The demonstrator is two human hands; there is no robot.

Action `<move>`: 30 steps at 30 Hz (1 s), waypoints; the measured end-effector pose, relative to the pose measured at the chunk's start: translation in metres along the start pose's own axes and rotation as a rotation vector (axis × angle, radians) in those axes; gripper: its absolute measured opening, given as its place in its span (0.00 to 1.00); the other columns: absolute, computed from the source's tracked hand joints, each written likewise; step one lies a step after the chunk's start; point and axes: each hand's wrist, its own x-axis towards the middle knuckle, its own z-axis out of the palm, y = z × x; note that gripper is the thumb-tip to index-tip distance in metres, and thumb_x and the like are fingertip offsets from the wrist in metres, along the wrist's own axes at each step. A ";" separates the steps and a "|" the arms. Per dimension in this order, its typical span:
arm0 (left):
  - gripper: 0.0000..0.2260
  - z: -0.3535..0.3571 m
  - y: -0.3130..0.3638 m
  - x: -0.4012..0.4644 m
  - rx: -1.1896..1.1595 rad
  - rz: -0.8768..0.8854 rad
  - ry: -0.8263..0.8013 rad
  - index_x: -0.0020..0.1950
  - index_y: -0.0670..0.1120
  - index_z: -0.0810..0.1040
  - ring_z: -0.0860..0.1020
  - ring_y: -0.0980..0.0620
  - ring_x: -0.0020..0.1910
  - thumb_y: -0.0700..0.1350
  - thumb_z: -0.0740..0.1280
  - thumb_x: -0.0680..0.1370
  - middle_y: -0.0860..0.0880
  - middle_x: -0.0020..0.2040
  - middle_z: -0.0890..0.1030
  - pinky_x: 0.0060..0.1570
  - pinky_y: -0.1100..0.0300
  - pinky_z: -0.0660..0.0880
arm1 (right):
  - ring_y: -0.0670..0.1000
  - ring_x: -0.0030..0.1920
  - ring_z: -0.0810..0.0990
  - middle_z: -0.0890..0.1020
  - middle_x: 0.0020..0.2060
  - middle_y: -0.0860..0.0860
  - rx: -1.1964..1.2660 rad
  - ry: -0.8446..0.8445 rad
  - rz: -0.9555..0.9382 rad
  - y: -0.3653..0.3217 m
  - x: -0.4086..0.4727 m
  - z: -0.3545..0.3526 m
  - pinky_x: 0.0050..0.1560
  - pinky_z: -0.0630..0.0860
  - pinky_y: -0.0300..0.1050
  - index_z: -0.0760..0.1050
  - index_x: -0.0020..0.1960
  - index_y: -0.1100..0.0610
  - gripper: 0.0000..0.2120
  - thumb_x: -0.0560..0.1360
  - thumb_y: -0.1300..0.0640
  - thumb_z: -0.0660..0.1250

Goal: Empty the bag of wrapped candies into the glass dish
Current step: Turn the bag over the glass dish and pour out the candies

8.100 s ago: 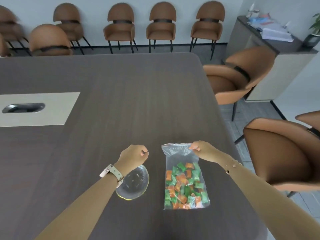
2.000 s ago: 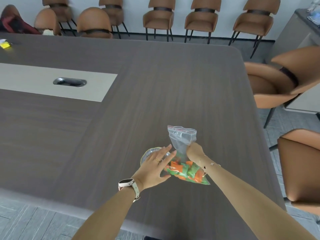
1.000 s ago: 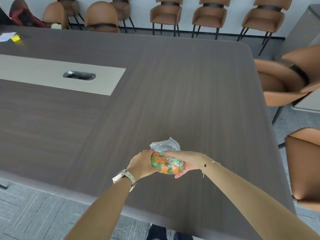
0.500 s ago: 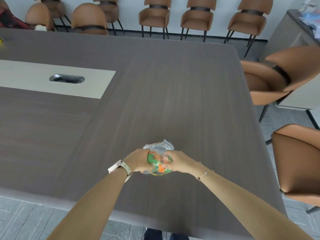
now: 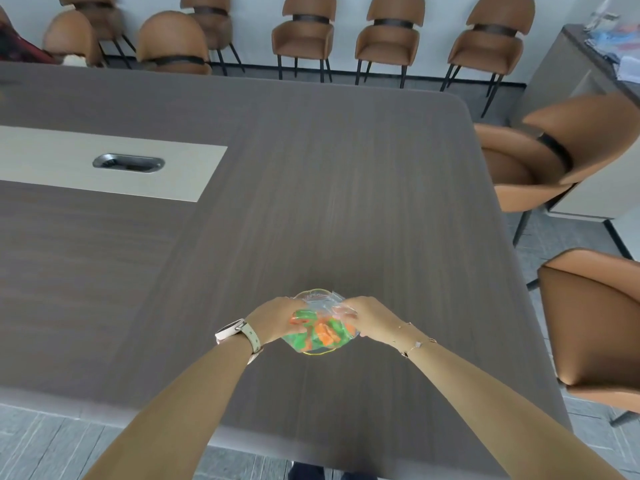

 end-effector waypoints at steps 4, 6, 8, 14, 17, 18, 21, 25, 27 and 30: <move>0.24 -0.002 -0.006 -0.002 -0.112 -0.008 0.024 0.73 0.52 0.67 0.78 0.45 0.50 0.45 0.67 0.77 0.42 0.53 0.80 0.52 0.52 0.74 | 0.49 0.31 0.69 0.70 0.28 0.45 0.010 0.038 0.010 0.005 0.004 0.000 0.34 0.66 0.42 0.70 0.33 0.53 0.16 0.78 0.52 0.62; 0.17 -0.004 -0.012 -0.003 -0.152 -0.005 0.031 0.67 0.49 0.73 0.77 0.46 0.45 0.41 0.66 0.78 0.42 0.49 0.80 0.49 0.53 0.74 | 0.51 0.31 0.65 0.66 0.26 0.48 0.024 0.076 0.012 0.007 0.005 0.001 0.34 0.61 0.45 0.63 0.28 0.54 0.21 0.79 0.53 0.61; 0.07 -0.006 -0.018 -0.005 -0.133 0.003 0.032 0.54 0.43 0.79 0.75 0.47 0.39 0.40 0.63 0.78 0.46 0.42 0.78 0.41 0.56 0.70 | 0.49 0.28 0.62 0.64 0.26 0.47 0.004 0.096 -0.002 0.004 0.005 0.001 0.32 0.58 0.45 0.61 0.26 0.50 0.23 0.79 0.55 0.60; 0.15 -0.009 -0.014 -0.009 0.066 0.019 0.028 0.34 0.50 0.62 0.64 0.47 0.35 0.36 0.56 0.79 0.52 0.32 0.65 0.31 0.58 0.59 | 0.48 0.34 0.65 0.66 0.29 0.48 -0.171 0.221 -0.070 -0.002 0.008 0.002 0.33 0.63 0.44 0.55 0.25 0.44 0.27 0.78 0.56 0.63; 0.15 -0.009 -0.015 -0.005 -0.069 -0.060 -0.003 0.34 0.51 0.65 0.67 0.49 0.36 0.39 0.55 0.80 0.52 0.35 0.69 0.36 0.57 0.64 | 0.47 0.27 0.59 0.62 0.26 0.48 -0.035 0.146 -0.042 -0.007 0.008 -0.002 0.29 0.55 0.43 0.56 0.27 0.54 0.22 0.77 0.60 0.60; 0.14 -0.009 -0.015 -0.004 -0.138 -0.077 -0.014 0.34 0.51 0.66 0.68 0.50 0.35 0.38 0.56 0.79 0.52 0.35 0.70 0.36 0.57 0.64 | 0.48 0.27 0.58 0.62 0.26 0.49 -0.001 0.108 -0.035 -0.009 0.007 -0.004 0.29 0.54 0.43 0.58 0.28 0.56 0.19 0.76 0.61 0.59; 0.11 -0.012 -0.013 -0.004 -0.239 -0.117 -0.013 0.37 0.46 0.70 0.67 0.52 0.33 0.41 0.57 0.80 0.51 0.35 0.70 0.36 0.57 0.63 | 0.50 0.31 0.60 0.66 0.31 0.53 0.031 0.054 -0.039 -0.010 0.008 -0.006 0.31 0.56 0.44 0.65 0.35 0.59 0.13 0.78 0.58 0.57; 0.13 -0.013 -0.013 -0.004 -0.275 -0.140 0.014 0.34 0.47 0.64 0.64 0.50 0.32 0.43 0.56 0.79 0.50 0.32 0.67 0.35 0.55 0.62 | 0.49 0.32 0.64 0.68 0.32 0.51 0.060 0.006 0.018 -0.014 0.012 -0.008 0.32 0.60 0.44 0.69 0.39 0.60 0.12 0.79 0.56 0.55; 0.13 -0.015 -0.012 -0.003 -0.322 -0.151 0.008 0.34 0.48 0.63 0.64 0.50 0.32 0.42 0.55 0.79 0.51 0.33 0.68 0.36 0.56 0.62 | 0.49 0.32 0.67 0.69 0.32 0.50 0.095 -0.034 0.068 -0.016 0.015 -0.009 0.33 0.65 0.42 0.68 0.40 0.59 0.10 0.77 0.55 0.56; 0.12 -0.018 -0.010 -0.003 -0.281 -0.139 -0.015 0.35 0.51 0.63 0.67 0.52 0.35 0.42 0.57 0.79 0.52 0.36 0.69 0.35 0.56 0.62 | 0.48 0.40 0.73 0.74 0.41 0.47 0.088 -0.091 0.074 -0.015 0.016 -0.013 0.37 0.69 0.38 0.71 0.46 0.56 0.12 0.71 0.48 0.66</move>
